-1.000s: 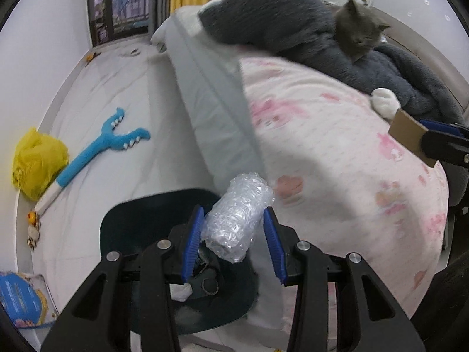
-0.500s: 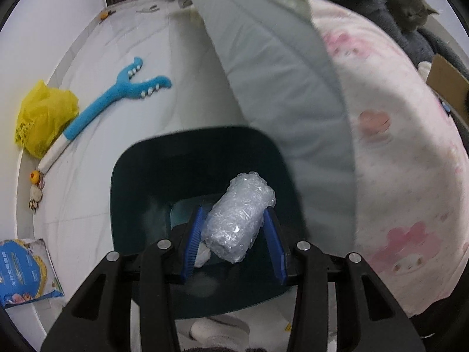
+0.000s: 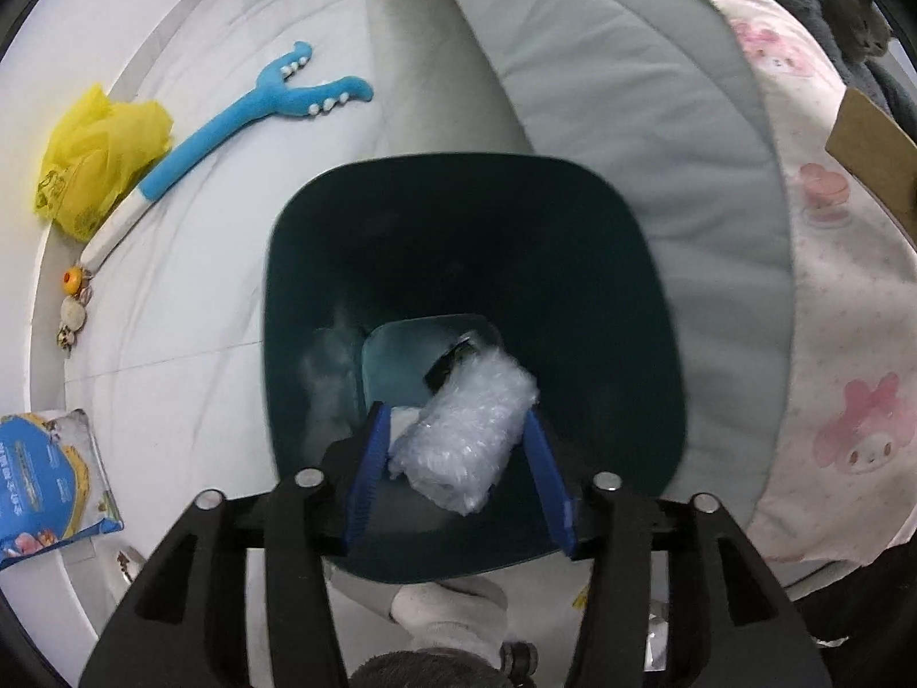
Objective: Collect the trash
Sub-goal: 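Open the left tool over the bin while the right tool drops the tape core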
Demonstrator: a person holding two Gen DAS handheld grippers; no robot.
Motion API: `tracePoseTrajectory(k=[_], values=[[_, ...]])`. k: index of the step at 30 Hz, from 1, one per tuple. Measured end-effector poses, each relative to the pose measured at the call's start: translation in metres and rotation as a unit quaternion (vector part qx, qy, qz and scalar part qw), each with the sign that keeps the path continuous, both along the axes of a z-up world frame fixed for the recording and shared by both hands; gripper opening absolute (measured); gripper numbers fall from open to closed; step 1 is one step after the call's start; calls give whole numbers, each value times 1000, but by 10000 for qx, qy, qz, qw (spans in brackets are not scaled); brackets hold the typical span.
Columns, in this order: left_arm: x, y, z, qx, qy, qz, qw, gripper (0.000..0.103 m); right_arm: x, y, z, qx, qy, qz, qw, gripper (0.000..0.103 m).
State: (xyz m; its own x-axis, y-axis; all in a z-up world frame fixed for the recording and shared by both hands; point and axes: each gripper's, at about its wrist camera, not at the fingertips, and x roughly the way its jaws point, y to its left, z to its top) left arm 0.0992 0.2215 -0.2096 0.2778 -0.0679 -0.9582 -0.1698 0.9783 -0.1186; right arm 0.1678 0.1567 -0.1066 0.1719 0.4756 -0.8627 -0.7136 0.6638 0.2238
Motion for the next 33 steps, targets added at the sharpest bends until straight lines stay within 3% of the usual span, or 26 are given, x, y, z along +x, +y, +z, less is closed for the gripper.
tracePoseTrajectory(k=[10, 29, 33], values=[[-21, 30, 20, -93, -413, 182, 9989, 74, -4, 29, -31, -249, 244, 152, 9993, 42], [-41, 73, 71, -443, -1520, 599, 9856, 76, -10, 62, -112, -952, 777, 192, 9922, 42], [-42, 71, 84, -364, -1705, 520, 9833, 70, -11, 66, -123, -1066, 803, 204, 9908, 42]])
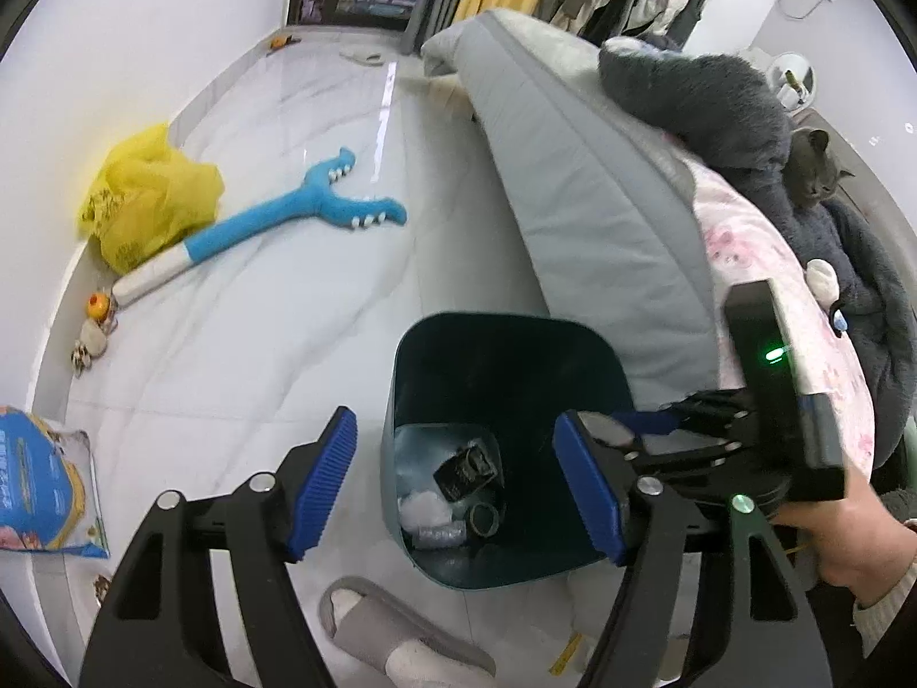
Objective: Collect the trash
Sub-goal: 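Open the left tool over the bin while the right tool drops the tape core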
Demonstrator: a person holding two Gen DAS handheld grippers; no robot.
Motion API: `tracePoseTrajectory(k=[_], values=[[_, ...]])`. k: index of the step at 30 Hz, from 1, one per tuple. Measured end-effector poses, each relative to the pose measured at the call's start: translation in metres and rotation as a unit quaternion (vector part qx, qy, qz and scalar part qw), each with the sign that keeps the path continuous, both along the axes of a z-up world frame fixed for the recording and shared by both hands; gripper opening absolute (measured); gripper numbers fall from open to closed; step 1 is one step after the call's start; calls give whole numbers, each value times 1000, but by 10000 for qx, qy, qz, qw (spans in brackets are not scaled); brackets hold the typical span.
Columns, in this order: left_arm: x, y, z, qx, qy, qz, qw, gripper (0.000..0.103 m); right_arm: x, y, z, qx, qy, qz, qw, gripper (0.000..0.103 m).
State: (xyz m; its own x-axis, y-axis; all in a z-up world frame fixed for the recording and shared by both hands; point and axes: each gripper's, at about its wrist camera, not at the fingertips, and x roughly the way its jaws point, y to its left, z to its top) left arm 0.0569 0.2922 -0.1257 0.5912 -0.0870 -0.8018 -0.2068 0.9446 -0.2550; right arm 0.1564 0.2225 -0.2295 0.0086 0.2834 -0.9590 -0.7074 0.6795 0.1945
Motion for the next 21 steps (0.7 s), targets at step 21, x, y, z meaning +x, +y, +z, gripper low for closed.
tracePoseTrajectory(k=[21], values=[[7, -20, 70, 174, -945, -185, 9952, 61, -1, -3, 24, 110, -186, 101, 9997, 54]])
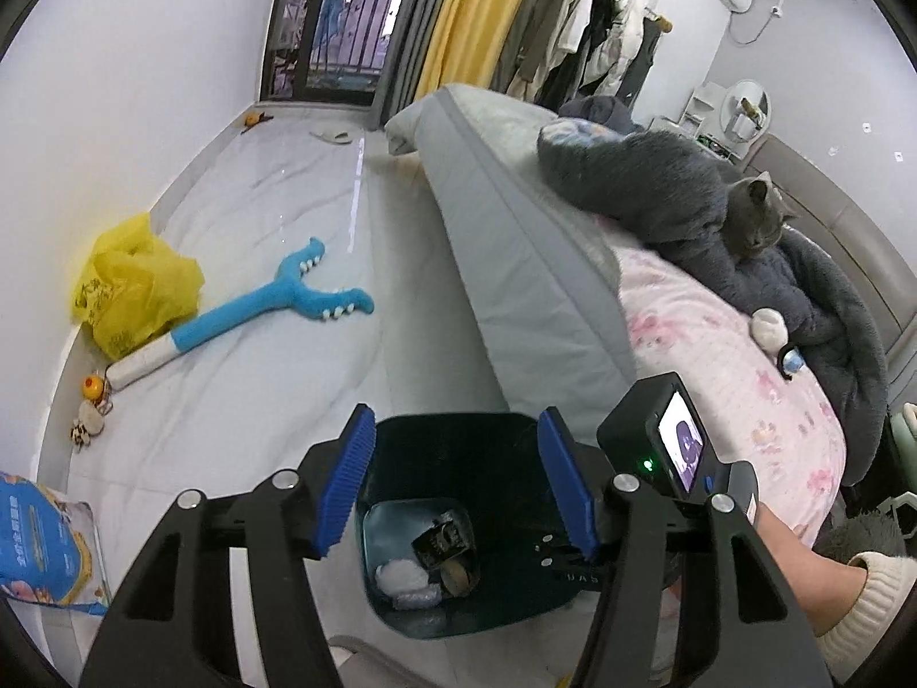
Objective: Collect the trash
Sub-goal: 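Open the left tool over the bin while the right tool drops the tape core, then move both open tools back over the remaining bed items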
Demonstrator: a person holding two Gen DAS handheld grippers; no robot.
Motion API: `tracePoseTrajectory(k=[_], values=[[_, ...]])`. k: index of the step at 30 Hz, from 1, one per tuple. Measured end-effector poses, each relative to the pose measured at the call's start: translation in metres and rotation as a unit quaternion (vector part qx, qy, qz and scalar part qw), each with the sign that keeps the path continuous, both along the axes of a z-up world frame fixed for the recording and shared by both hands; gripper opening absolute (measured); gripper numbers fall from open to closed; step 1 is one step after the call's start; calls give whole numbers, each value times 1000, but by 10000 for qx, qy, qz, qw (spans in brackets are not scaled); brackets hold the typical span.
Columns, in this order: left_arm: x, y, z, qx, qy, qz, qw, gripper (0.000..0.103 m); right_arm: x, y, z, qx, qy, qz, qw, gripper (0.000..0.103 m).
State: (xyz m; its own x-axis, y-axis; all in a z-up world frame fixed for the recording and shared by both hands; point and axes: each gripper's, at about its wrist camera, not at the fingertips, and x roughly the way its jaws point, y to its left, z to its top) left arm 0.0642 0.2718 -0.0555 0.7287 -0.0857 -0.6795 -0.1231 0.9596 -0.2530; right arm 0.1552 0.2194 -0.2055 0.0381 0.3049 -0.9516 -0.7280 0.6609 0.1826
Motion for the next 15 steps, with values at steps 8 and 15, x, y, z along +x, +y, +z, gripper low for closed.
tracePoseTrajectory(k=[8, 15], values=[[10, -25, 29, 229, -293, -91, 9993, 65, 0, -23, 52, 526, -393, -15, 9978, 64], [20, -53, 48, 226, -535, -319, 9978, 72, 8, -57, 86, 849, -707, -179, 9937, 70]])
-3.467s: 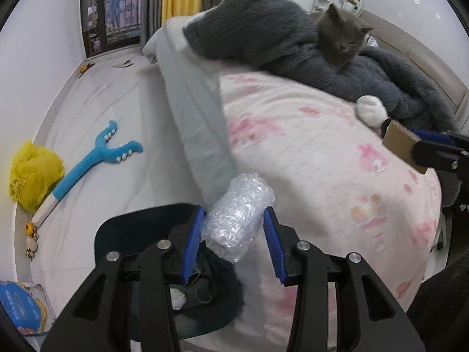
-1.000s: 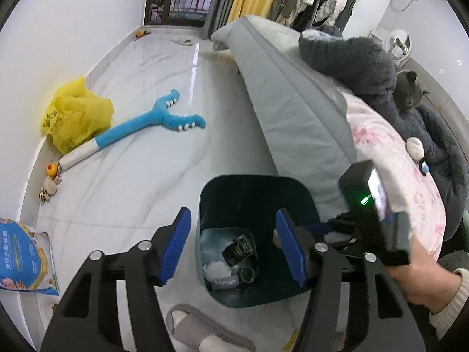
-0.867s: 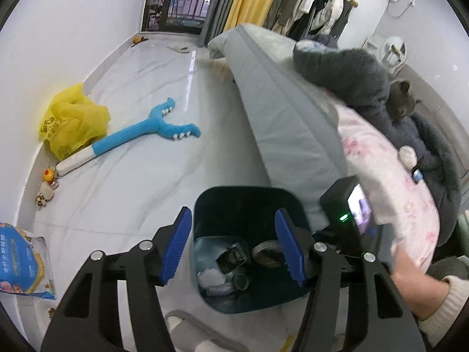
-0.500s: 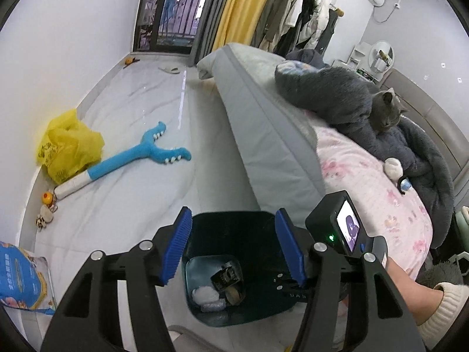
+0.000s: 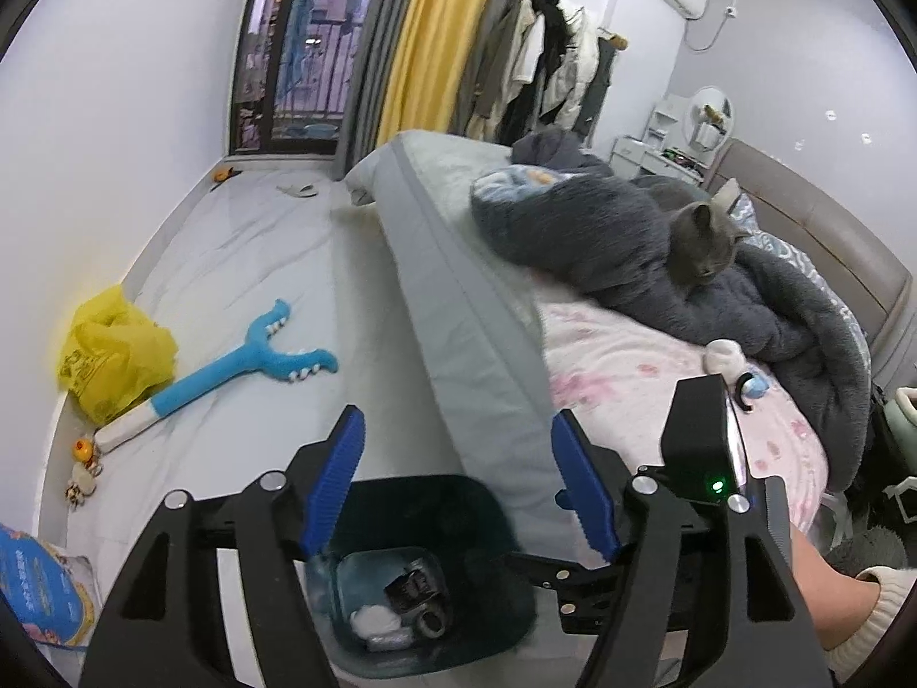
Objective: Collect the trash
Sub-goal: 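Move both open tools back over the remaining bed items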
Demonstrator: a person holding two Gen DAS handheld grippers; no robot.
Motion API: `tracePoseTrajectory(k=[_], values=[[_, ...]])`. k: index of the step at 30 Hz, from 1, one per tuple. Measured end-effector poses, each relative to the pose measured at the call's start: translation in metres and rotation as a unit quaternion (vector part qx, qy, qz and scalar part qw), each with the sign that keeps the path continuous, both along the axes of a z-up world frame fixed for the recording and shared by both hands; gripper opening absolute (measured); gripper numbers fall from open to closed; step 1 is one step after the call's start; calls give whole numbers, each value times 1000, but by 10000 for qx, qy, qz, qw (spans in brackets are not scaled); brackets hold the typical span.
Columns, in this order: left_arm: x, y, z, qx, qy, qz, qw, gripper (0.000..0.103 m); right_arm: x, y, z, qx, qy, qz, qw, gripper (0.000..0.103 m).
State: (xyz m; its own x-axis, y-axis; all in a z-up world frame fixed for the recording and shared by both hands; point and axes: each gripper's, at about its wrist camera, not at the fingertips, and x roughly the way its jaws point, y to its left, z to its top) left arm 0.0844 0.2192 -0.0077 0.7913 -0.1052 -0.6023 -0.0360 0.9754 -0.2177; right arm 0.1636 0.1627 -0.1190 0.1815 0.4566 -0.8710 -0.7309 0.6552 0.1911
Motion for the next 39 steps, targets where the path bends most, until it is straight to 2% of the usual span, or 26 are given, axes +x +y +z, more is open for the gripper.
tracePoseTrajectory(k=[7, 17, 24, 35, 39], values=[[17, -33, 11, 12, -127, -226, 9997, 79, 17, -50, 26, 112, -347, -418, 9985, 75], [39, -83, 12, 103, -120, -569, 9983, 86, 40, -117, 51, 158, -727, -891, 9932, 81], [55, -116, 7, 169, -64, -774, 9968, 88, 54, -164, 63, 152, -952, -1153, 9886, 90], [78, -165, -5, 18, 37, -1004, 9949, 92, 75, -244, 68, 174, -1070, -1800, 9777, 92], [85, -188, -9, 68, 45, -1189, 9929, 92, 83, -266, 66, 167, -1083, -1991, 9738, 94]])
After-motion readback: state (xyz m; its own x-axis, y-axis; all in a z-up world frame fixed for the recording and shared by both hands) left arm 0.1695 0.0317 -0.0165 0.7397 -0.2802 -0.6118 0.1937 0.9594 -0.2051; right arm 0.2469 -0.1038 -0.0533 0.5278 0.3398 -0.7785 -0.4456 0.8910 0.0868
